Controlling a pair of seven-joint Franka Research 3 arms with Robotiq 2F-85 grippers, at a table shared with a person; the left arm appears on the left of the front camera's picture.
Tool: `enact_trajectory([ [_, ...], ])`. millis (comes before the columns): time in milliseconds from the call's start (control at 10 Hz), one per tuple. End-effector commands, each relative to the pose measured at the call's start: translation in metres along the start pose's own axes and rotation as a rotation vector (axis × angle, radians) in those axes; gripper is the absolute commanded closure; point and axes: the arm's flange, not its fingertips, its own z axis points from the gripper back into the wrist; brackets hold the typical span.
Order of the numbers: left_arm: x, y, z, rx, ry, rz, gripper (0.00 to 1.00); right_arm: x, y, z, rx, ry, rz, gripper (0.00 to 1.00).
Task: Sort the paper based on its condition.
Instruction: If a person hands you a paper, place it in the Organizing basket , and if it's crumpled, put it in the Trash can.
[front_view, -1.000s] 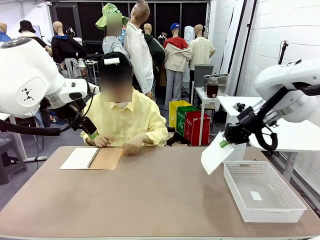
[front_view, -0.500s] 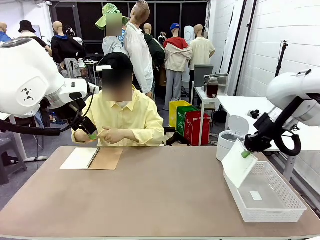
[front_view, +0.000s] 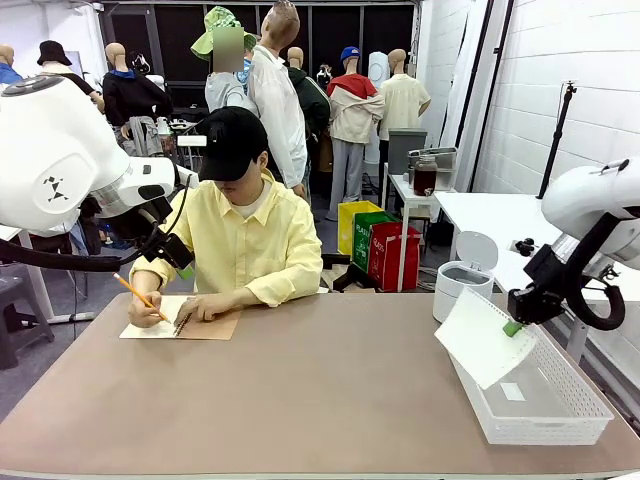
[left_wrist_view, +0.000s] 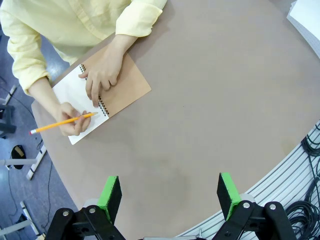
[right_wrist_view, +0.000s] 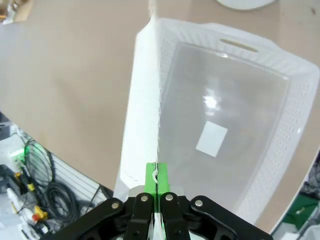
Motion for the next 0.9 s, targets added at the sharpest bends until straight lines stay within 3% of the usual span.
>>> enact_trajectory([
  [0,-0.001,0.001,-0.001,-0.002,-0.009,0.002,0.00,-0.019,-0.008,-0.008,-0.055,-0.009,-0.065,1.00],
  [800,-0.001,0.001,-0.001,-0.002,-0.009,0.002,0.00,-0.070,-0.027,-0.047,-0.176,0.019,-0.345,1.00],
])
